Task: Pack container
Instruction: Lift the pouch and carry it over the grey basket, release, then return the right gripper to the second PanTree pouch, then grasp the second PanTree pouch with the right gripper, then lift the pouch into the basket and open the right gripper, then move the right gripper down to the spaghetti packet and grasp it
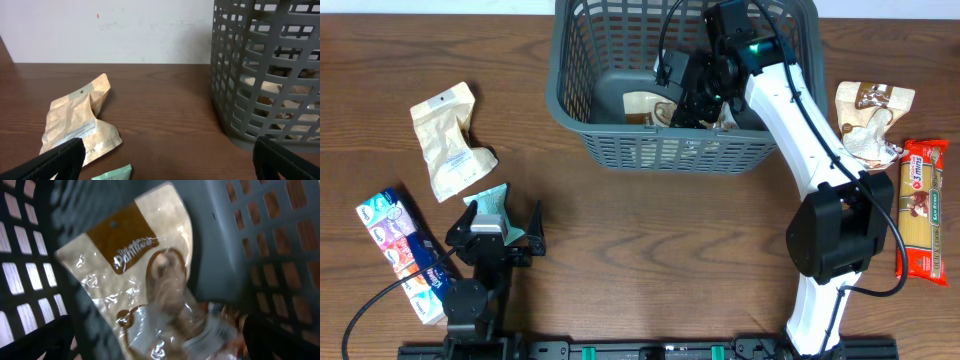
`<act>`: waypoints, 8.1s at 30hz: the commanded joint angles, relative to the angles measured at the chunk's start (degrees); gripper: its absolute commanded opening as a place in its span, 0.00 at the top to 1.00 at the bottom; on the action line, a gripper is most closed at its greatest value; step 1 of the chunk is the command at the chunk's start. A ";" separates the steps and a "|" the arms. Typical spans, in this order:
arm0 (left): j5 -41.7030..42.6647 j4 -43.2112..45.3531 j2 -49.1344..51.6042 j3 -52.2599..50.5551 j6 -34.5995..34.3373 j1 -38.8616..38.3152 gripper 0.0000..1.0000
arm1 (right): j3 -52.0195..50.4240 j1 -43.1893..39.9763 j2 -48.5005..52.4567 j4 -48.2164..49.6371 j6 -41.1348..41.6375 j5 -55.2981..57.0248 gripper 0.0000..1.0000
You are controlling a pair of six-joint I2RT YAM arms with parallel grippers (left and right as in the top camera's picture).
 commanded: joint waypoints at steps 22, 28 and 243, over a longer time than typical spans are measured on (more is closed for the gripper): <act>0.04 -1.42 1.73 -1.29 -1.40 -0.17 0.01 | 20.61 -35.82 -22.53 -8.70 42.69 11.78 0.01; 0.04 -1.40 1.73 -1.29 -1.42 -0.17 0.01 | 20.26 -44.44 -13.31 -15.91 42.80 12.24 0.01; 1.73 -0.98 1.73 -1.29 -1.81 -0.17 0.01 | -26.80 -64.41 3.76 11.80 20.44 10.73 0.01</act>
